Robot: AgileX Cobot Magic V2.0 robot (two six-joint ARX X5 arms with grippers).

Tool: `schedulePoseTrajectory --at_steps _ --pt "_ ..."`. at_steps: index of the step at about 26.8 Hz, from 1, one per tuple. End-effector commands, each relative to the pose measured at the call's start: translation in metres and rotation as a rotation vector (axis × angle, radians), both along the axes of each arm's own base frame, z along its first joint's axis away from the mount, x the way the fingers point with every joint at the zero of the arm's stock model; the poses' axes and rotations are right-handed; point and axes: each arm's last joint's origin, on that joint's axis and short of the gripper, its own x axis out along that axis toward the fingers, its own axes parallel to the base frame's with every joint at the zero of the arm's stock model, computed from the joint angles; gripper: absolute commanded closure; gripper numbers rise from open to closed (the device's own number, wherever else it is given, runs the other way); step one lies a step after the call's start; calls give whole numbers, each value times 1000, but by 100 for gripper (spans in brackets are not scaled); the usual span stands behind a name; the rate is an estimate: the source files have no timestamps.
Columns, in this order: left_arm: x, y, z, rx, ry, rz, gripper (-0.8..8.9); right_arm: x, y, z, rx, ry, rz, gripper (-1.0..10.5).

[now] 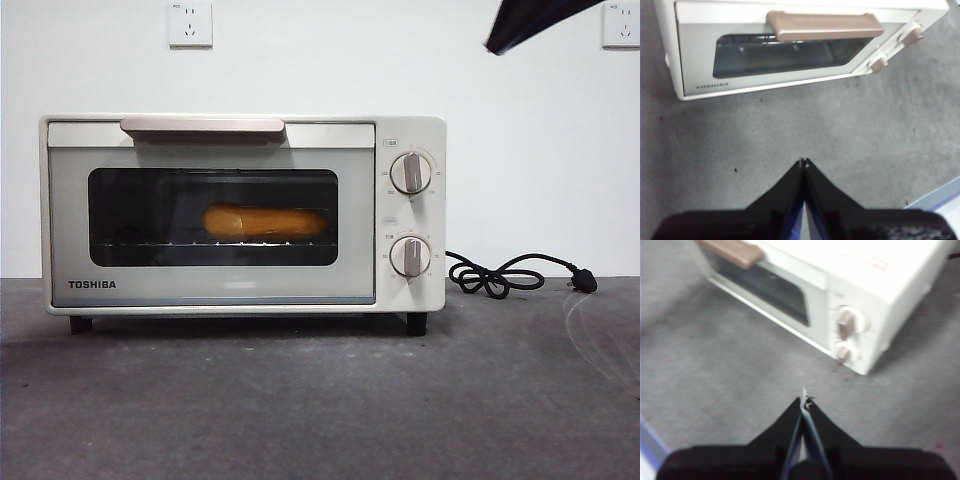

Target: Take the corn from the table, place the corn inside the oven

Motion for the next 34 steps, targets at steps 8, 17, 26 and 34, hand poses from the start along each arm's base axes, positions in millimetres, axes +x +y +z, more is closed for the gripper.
schedulePoseTrajectory --at_steps 8,17,26,34 --pt "-49 11 51 -22 -665 10 817 3 -2 1 -71 -46 -87 948" --pt "-39 10 8 -9 -878 -1 817 3 -3 1 -79 -50 -96 948" --pt "-27 13 -99 43 -813 166 817 3 -3 1 -78 -50 -96 948" --pt "-32 19 -151 52 -749 349 817 3 -3 1 -79 -50 -96 948"
